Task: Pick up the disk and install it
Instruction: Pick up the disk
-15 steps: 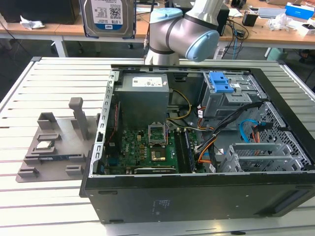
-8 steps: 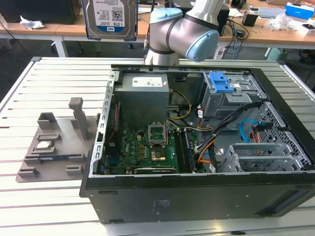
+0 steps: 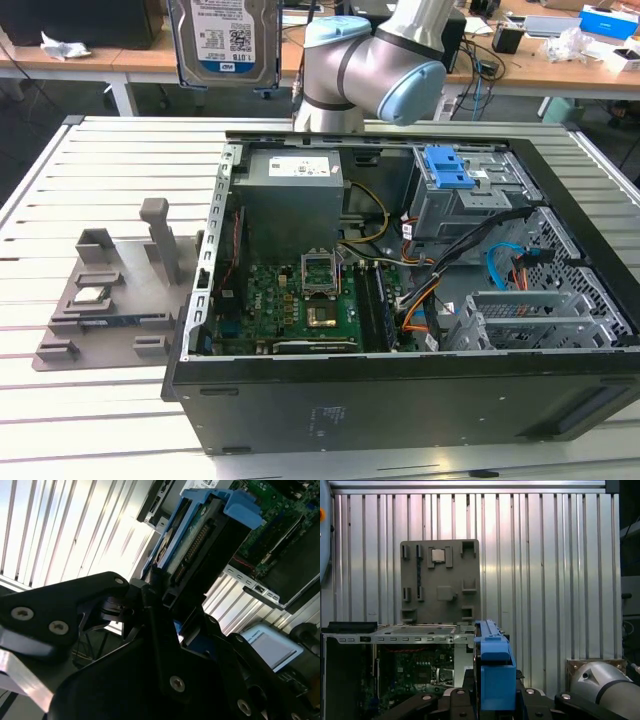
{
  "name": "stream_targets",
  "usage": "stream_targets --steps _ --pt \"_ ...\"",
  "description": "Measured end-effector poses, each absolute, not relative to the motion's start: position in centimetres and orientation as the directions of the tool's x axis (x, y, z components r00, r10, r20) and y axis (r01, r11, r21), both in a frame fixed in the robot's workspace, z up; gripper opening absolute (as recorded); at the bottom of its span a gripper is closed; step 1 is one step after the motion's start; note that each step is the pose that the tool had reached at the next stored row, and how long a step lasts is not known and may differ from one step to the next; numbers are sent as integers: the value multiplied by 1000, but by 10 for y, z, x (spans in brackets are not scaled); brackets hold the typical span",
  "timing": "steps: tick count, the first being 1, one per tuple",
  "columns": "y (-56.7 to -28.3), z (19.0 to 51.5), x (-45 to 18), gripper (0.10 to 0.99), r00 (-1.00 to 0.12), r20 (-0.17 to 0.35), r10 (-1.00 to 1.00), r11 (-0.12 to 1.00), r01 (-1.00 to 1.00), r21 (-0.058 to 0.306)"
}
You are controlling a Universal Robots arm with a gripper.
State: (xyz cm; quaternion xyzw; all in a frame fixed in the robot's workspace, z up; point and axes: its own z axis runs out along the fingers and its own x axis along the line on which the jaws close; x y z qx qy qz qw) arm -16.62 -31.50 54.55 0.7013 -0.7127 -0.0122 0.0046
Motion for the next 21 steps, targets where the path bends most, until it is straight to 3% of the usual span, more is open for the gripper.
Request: stream_targets --steps 8,21 --pt "-315 526 -162 365 -16 -11 -1000 16 -1000 24" --pt "-319 521 -152 365 -16 -11 -1000 16 -1000 24"
